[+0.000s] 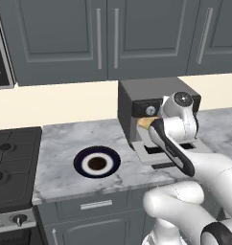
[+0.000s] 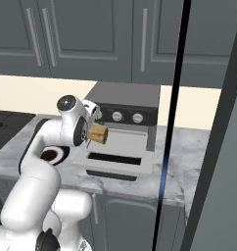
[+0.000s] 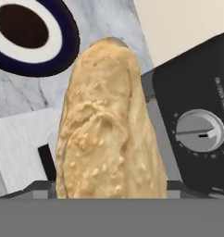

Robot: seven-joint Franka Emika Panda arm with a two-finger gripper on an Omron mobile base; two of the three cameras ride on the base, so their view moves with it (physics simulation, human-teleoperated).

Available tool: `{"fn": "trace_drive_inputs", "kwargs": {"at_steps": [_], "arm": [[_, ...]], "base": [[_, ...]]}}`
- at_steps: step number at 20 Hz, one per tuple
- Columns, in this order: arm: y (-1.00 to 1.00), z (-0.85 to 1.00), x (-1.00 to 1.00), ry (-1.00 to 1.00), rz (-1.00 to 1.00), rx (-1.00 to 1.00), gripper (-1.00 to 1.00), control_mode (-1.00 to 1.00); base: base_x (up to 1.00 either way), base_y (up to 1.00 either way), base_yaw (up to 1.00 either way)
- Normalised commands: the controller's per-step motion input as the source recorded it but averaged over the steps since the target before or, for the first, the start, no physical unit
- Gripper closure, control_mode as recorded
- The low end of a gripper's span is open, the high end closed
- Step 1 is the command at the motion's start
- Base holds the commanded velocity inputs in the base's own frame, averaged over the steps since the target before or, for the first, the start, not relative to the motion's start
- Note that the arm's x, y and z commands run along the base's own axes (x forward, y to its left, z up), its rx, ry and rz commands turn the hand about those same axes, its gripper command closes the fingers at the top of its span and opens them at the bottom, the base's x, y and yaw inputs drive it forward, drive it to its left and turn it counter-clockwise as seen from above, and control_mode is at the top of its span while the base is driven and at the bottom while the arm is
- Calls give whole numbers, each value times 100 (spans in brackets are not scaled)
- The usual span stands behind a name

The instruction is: Pull the toaster oven rack outwards. Pick up the baguette from the plate and place it on the toaster oven rack. Close the toaster oven door fully and set the temperature to the lowest setting.

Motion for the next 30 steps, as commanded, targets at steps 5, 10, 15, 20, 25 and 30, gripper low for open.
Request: {"fn": "trace_drive_inputs", "kwargs": {"at_steps": [5,10,15,20,25,30], "arm": [[-25,0,39,17,11,0,100,-100],[-26,0,37,12,11,0,100,-100],[-45,0,11,9,9,-1,100,-100],[-45,-9,0,8,3,-3,100,-100],[-17,-17,0,7,0,-1,100,-100],[-3,-47,4,0,0,0,100,-100]], "base": [[0,0,0],[0,0,0],[0,0,0],[0,0,0],[0,0,0],[0,0,0]]}}
